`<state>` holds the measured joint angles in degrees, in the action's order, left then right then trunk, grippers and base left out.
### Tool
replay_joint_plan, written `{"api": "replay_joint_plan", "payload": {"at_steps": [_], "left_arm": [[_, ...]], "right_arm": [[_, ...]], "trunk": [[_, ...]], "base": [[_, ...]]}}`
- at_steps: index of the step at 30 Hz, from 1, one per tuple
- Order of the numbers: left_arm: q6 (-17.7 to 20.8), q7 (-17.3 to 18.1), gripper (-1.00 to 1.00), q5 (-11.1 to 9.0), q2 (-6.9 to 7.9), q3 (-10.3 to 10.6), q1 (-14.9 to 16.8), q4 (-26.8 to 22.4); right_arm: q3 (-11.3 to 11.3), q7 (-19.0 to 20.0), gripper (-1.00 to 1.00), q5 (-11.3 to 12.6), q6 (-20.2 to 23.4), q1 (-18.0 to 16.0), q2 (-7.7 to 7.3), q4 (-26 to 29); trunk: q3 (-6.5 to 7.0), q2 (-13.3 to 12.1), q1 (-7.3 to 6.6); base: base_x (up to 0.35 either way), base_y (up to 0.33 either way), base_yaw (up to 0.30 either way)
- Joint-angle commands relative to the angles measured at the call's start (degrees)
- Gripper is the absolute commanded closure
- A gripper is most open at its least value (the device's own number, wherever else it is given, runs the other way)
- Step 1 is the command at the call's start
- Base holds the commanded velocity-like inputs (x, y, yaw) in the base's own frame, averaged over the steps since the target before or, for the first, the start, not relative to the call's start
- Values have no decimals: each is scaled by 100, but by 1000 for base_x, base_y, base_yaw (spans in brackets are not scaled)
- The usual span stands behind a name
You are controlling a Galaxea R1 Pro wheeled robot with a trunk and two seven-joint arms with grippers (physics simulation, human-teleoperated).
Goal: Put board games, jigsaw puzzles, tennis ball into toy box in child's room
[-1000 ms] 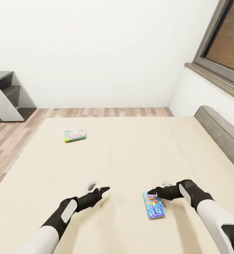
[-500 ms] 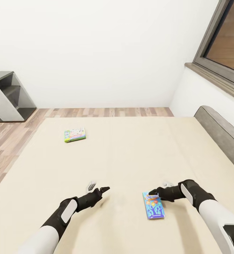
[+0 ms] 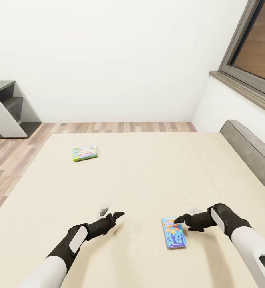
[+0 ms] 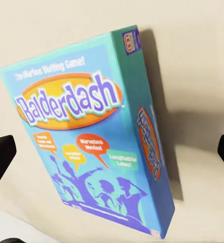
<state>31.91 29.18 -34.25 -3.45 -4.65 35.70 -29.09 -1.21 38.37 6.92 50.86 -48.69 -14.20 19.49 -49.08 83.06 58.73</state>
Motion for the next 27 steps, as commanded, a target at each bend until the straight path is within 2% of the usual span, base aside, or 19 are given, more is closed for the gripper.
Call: {"api": "replay_joint_plan", "payload": {"at_steps": [1,27], "left_arm": [[44,9,-100,-11,-6,-36,3,0],[44,37,-100,-11,-6,-33,6,0]], "right_arm": [[-13,-19,-100,57,43,-2,-4,5],[-11,-8,-100,70,218,-9,-189,15]], "trunk": [[-4,2,0],[-4,2,0]], "base": [[0,0,0],[0,0,0]]}}
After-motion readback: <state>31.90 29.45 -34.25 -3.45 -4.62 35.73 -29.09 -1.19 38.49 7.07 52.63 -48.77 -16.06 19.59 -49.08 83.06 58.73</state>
